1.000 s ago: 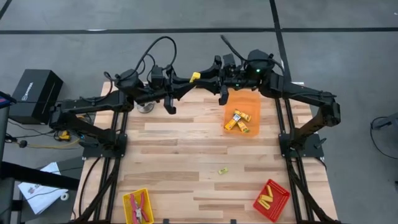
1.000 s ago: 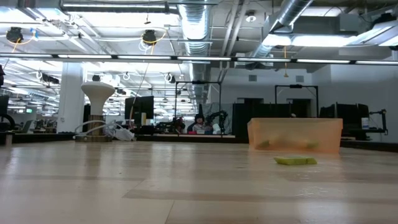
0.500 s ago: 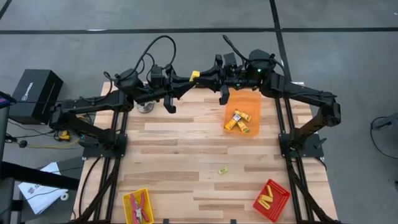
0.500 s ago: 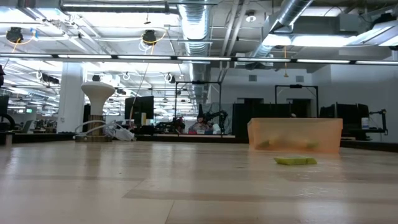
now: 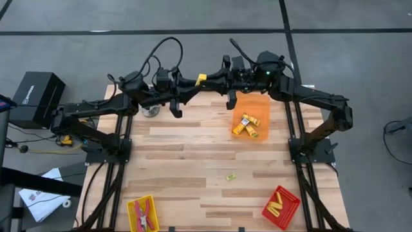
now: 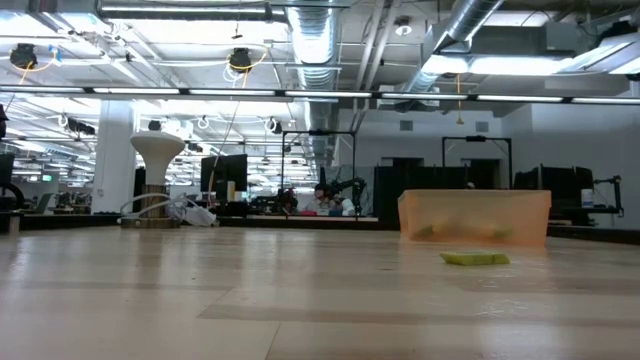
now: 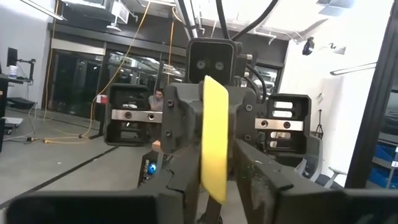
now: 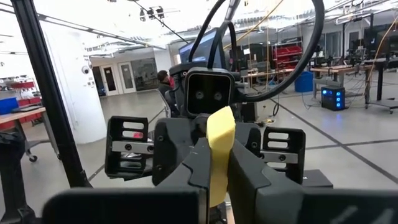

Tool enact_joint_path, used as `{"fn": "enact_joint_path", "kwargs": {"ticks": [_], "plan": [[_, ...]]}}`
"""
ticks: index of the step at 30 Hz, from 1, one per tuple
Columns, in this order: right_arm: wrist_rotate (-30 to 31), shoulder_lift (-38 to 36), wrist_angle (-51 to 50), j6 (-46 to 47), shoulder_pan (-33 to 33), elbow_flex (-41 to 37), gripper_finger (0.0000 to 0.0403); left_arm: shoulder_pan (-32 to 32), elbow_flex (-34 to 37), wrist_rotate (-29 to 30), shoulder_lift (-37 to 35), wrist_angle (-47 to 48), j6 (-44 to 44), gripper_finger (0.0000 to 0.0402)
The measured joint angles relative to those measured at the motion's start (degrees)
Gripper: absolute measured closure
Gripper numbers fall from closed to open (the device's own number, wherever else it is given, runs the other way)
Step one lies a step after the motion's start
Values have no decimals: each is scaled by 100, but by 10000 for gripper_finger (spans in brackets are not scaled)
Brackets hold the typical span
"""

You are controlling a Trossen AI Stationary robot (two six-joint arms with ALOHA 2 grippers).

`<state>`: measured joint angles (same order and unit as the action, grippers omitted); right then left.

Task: Pick & Place School Supplies
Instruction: Put the yellow eraser into the red bin

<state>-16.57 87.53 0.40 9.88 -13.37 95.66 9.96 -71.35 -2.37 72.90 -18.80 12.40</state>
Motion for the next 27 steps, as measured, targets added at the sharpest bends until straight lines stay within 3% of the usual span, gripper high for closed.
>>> {"fn": "enact_joint_path", "kwargs": {"ticks": [9,12,17,22,27], "plan": [[-256,-122,-127,-24,-305,215,384,71,215,163,-49,920,-152,248],[-294,-291,-1234,-342,-391,628,384,168,278,199,-52,1423,-153,236],[-64,-702,-4421,-659,-254,975,384,175,280,216,-55,1941,-284,233],[670,-1109,-7064,95,657,687,384,175,280,208,-55,2098,-505,240],[1421,-1758,-7633,1992,2253,-617,384,175,280,214,-55,2235,-614,242]]}}
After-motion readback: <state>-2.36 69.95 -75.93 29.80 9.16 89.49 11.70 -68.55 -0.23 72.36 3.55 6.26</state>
